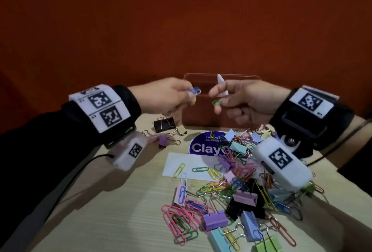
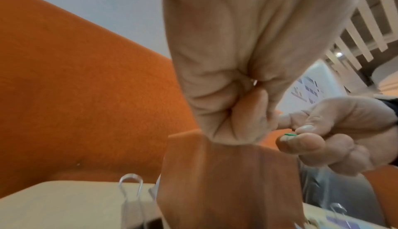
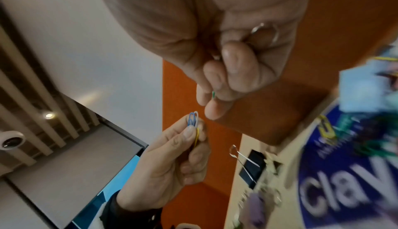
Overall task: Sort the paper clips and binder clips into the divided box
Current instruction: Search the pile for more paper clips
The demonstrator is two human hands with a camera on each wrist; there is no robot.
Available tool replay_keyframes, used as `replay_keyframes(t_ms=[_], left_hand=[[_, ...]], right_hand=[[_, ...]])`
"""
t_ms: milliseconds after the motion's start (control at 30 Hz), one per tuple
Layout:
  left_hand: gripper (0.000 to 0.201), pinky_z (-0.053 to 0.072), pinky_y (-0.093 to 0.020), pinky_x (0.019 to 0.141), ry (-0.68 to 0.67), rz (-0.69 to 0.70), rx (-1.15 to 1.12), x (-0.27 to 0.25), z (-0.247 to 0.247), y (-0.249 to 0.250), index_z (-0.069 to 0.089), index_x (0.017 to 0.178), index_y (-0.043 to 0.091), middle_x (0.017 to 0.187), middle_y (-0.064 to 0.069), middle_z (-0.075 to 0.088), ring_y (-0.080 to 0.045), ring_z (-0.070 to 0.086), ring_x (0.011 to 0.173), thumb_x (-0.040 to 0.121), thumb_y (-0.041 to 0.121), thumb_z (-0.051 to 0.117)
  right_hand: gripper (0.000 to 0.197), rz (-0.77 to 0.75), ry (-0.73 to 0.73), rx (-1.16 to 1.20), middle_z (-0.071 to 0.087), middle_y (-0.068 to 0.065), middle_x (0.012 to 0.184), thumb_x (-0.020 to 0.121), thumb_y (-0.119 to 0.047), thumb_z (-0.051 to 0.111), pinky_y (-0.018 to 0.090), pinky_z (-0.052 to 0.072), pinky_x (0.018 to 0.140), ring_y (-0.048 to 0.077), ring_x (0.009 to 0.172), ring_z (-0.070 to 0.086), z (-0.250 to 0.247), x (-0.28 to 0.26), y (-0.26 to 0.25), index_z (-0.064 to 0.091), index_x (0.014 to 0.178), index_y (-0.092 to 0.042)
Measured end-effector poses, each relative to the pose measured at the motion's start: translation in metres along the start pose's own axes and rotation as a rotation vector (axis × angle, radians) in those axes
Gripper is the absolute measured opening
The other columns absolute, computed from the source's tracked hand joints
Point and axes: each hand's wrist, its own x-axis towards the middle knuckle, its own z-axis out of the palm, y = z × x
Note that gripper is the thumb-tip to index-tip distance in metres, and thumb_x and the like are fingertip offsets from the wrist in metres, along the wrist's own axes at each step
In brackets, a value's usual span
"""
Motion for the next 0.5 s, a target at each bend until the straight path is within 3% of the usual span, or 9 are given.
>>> replay_keyframes(t_ms=[100, 200, 333, 367, 433, 500], left_hand=[[0.023, 0.035, -0.024, 0.049, 0.1, -0.013, 0.109, 0.014, -0.013, 0.01, 0.062, 0.083, 0.018, 0.063, 0.002, 0.045, -0.01, 0.04, 0.05, 0.1, 0.025, 0.048], [0.024, 0.036, -0.025, 0.053, 0.182, -0.022, 0.298, 0.027, -0.017, 0.021, 0.069, 0.097, 0.02, 0.069, 0.002, 0.051, -0.012, 0.044, 0.056, 0.099, 0.031, 0.048], [0.021, 0.037, -0.017, 0.05, 0.234, -0.04, 0.352, 0.048, -0.012, 0.029, 0.069, 0.111, 0.018, 0.08, 0.006, 0.06, -0.004, 0.048, 0.059, 0.097, 0.022, 0.053], [0.025, 0.043, -0.017, 0.054, 0.224, -0.051, 0.347, 0.052, -0.011, 0.029, 0.067, 0.117, 0.018, 0.092, 0.003, 0.064, -0.006, 0.054, 0.065, 0.095, 0.019, 0.055], [0.037, 0.054, -0.027, 0.077, 0.187, -0.071, 0.349, 0.058, -0.008, 0.027, 0.059, 0.129, 0.018, 0.118, -0.002, 0.064, -0.015, 0.064, 0.091, 0.093, 0.011, 0.055], [0.047, 0.049, -0.031, 0.096, 0.157, -0.078, 0.387, 0.061, -0.007, 0.025, 0.053, 0.136, 0.018, 0.13, -0.002, 0.06, -0.018, 0.058, 0.114, 0.091, 0.005, 0.053]], right_hand=[[0.024, -0.061, 0.127, -0.156, 0.063, 0.013, 0.075, 0.091, 0.009, 0.044, 0.015, 0.025, 0.037, 0.009, 0.043, 0.039, -0.001, 0.008, -0.022, 0.051, 0.095, -0.014], [0.024, -0.042, 0.221, -0.225, 0.064, 0.017, 0.086, 0.086, 0.009, 0.05, 0.019, 0.03, 0.04, 0.013, 0.053, 0.045, -0.002, 0.021, -0.036, 0.052, 0.093, -0.014], [0.024, -0.023, 0.296, -0.118, 0.056, 0.016, 0.086, 0.086, 0.011, 0.046, 0.029, 0.043, 0.055, 0.018, 0.06, 0.052, 0.003, 0.036, -0.042, 0.054, 0.091, -0.012], [0.025, -0.032, 0.31, -0.084, 0.054, 0.016, 0.084, 0.087, 0.011, 0.044, 0.033, 0.048, 0.063, 0.019, 0.063, 0.053, 0.004, 0.039, -0.042, 0.054, 0.089, -0.011], [0.028, -0.044, 0.335, -0.063, 0.05, 0.016, 0.085, 0.087, 0.013, 0.041, 0.041, 0.05, 0.082, 0.02, 0.067, 0.049, 0.006, 0.044, -0.039, 0.055, 0.088, -0.011], [0.031, -0.039, 0.351, -0.091, 0.05, 0.017, 0.092, 0.086, 0.014, 0.042, 0.043, 0.047, 0.092, 0.021, 0.074, 0.046, 0.005, 0.046, -0.034, 0.056, 0.098, -0.01]])
